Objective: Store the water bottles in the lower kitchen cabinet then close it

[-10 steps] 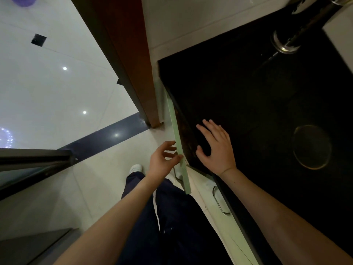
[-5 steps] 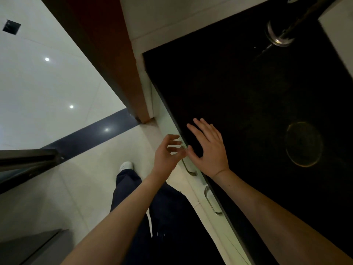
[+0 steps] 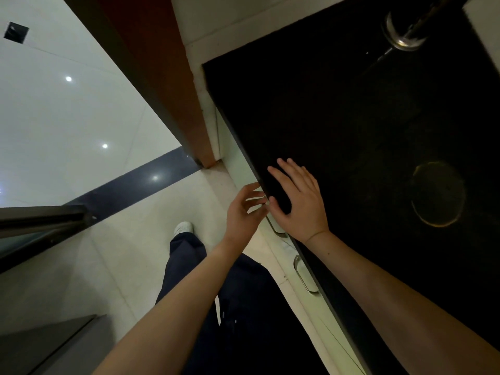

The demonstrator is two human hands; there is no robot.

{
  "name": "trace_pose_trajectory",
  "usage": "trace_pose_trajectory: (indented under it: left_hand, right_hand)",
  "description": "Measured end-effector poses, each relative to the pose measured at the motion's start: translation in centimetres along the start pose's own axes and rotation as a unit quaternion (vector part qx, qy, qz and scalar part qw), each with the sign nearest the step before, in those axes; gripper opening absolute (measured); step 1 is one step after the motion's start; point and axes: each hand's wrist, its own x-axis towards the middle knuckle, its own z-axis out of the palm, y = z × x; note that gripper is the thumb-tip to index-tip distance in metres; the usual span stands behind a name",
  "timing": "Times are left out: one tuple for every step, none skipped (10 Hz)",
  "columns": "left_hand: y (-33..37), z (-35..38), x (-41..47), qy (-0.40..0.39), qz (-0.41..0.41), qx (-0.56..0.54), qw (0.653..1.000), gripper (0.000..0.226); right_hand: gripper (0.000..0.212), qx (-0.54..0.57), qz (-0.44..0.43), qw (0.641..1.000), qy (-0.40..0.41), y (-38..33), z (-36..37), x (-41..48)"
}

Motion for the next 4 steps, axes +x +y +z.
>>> trace_pose_trajectory:
  left_hand:
    - [0.0, -0.4, 0.1, -0.033, -0.011, 0.003, 0.999, 0.052]
    - [0.2, -0.9, 0.0, -0.074, -0.064, 0.004, 0.995, 0.068]
    - [0.5, -1.7, 0.1, -0.116, -0.068, 0.033, 0.990, 0.075]
    - [1.5, -2.4, -0.1, -0.118, -0.047, 0.093, 0.988, 0.065]
  right_hand:
    - [0.056, 0.004, 0.000, 1.000, 0.001, -0.1, -0.1, 0.0]
    - [0.055, 0.006, 0.003, 1.000, -0.004, -0.2, -0.3, 0.0]
    - [0.055, 0.011, -0.001, 1.000, 0.000, 0.0, -0.2, -0.1]
    - [0.054, 0.017, 0.010, 1.000, -0.018, -0.4, -0.7, 0.1]
